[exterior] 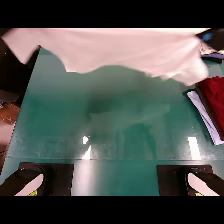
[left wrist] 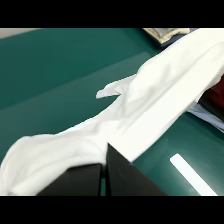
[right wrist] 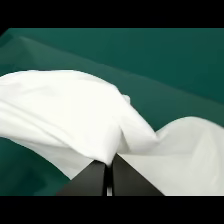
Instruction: Fold the shirts.
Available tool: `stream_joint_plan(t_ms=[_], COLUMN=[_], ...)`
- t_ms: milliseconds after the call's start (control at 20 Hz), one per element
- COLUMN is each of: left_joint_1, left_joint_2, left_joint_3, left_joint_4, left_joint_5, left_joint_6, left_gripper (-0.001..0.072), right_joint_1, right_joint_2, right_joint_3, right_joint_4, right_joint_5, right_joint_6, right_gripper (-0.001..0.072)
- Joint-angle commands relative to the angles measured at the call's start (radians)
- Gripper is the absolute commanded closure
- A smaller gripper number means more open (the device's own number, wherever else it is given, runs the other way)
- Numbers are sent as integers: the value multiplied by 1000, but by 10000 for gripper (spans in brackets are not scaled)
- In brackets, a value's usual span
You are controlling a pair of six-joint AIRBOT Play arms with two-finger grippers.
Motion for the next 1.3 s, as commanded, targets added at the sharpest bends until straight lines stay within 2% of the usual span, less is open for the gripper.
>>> stream_joint_plan(t_ms=[0, 250, 500, 650, 750, 950, 1150, 1250], left_joint_1=[1, 1, 1, 1, 1, 1, 2, 2], left_joint_2=[3, 15, -10, -75, -150, -339, -420, -420], left_joint_3=[185, 98, -352, -643, -763, -770, -714, -683], left_joint_4=[2, -17, 31, 71, 79, 66, 67, 68], left_joint_5=[-122, -241, -227, -51, 148, 414, 528, 537], left_joint_6=[-58, -80, -41, 12, 54, 57, 56, 53], left_gripper=[684, 684, 684, 684, 683, 684, 683, 681], right_joint_1=[-19, -19, -19, -14, 14, 87, 108, 99], right_joint_2=[138, 239, 174, 56, -26, -196, -348, -408], right_joint_3=[81, -64, -369, -520, -589, -596, -475, -393], right_joint_4=[-28, -27, -25, -26, -26, -26, -25, -25], right_joint_5=[95, 172, 217, 145, -19, -291, -352, -317], right_joint_6=[41, 161, 264, 243, 187, 169, 170, 170], right_gripper=[693, 693, 692, 692, 692, 691, 675, 284])
